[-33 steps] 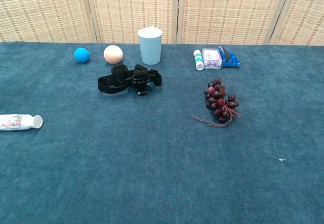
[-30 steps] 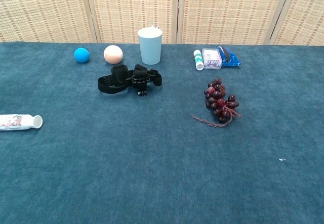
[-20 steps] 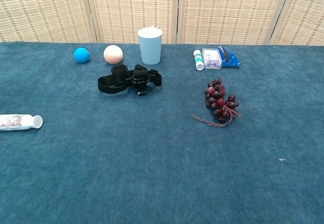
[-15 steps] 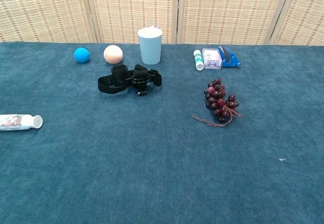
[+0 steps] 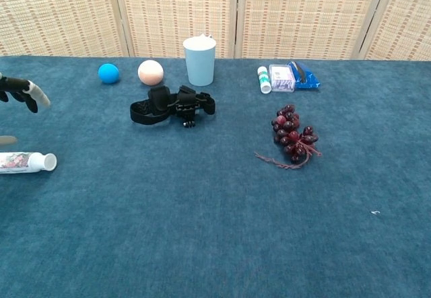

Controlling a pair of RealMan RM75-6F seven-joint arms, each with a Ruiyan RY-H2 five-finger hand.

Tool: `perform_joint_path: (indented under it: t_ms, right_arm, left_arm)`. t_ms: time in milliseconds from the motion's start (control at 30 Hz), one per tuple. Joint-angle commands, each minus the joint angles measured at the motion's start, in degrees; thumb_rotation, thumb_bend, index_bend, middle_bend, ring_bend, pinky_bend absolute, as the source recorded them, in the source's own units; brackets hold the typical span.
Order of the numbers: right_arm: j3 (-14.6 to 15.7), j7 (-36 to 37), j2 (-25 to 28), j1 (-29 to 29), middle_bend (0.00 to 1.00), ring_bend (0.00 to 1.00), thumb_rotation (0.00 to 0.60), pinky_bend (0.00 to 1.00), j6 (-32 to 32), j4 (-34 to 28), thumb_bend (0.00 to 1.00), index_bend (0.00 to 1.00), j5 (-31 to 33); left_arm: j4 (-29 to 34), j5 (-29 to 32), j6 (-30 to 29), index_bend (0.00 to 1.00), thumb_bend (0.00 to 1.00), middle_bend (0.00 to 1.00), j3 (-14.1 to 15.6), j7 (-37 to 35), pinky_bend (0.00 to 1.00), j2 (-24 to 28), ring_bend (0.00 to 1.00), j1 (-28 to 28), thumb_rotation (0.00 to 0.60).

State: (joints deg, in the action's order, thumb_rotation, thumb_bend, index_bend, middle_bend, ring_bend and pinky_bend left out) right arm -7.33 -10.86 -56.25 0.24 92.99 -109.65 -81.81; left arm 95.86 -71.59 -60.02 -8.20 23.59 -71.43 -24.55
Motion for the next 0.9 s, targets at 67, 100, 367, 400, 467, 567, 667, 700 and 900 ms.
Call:
perform_joint_path:
  t_ms: [67,100,367,400,467,567,667,700,900]
  right_arm:
    - [0.0,0.6,-0.1,-0.1,0.28,0.12,0.6,0.21,-0.3,0.5,0.29,0.23,0.3]
    - [0.0,0.8,-0.1,-0.1,0.28,0.12,0.6,0.21,-0.3,0.6,0.29,0.23,0.4]
    - [0.0,1.9,-0.2,0.1,0.28,0.12,0.6,0.21,-1.1,1.5,0.29,0.23,0.5]
    - [0.0,2.1,-0.3,0.1,0.28,0.12,0.6,0.21,-1.2,1.6,0.29,0.23,0.5]
    - [0.1,2.6,-0.3,0.2,0.28,0.12,0.6,0.21,-1.5,1.7,0.29,0.23,0.3]
    - [0.1,2.9,-0.3,0.3,0.28,0.12,0.6,0.21,-1.8,1.9,0.29,0.23,0.4]
    - [0.2,3.2,-0.4,0.2,0.28,0.12,0.6,0.21,-1.9,2.1,0.29,0.23,0.6]
    - [0.2,3.4,-0.4,0.1,0.28,0.12,0.6,0.21,-1.9,2.1,0.29,0.23,0.6]
    - [0.4,3.9,-0.3,-0.3,0.28,0.12,0.6,0.21,-1.6,2.2,0.29,0.23,0.6]
  left_arm:
    - [-3.7,7.2,2.7,0.23,0.25,0.27,-0.3,5.4,0.2,-3.6,0.21,-2.6,0.6]
    - [-4.1,8.2,2.8,0.24,0.23,0.27,-0.2,5.9,0.2,-3.9,0.21,-2.7,0.6]
    - [-6.4,12.9,2.7,0.28,0.21,0.27,1.3,6.2,0.2,-5.6,0.21,-2.7,0.595]
    - [-6.6,13.0,2.6,0.28,0.21,0.27,1.5,6.1,0.2,-5.7,0.21,-2.7,0.587]
    - [-7.3,13.4,2.4,0.29,0.21,0.27,1.9,6.4,0.2,-6.1,0.2,-2.8,0.566]
    - [-7.9,13.9,2.3,0.29,0.21,0.27,2.3,6.5,0.2,-6.6,0.2,-3.0,0.545]
    - [-8.6,14.1,2.2,0.29,0.21,0.27,2.5,6.4,0.2,-7.0,0.2,-3.2,0.549]
    - [-8.9,14.2,2.2,0.3,0.21,0.27,2.7,6.5,0.2,-7.2,0.2,-3.3,0.546]
    - [-10.7,15.1,2.3,0.31,0.21,0.27,3.3,6.2,0.2,-8.2,0.2,-3.5,0.547]
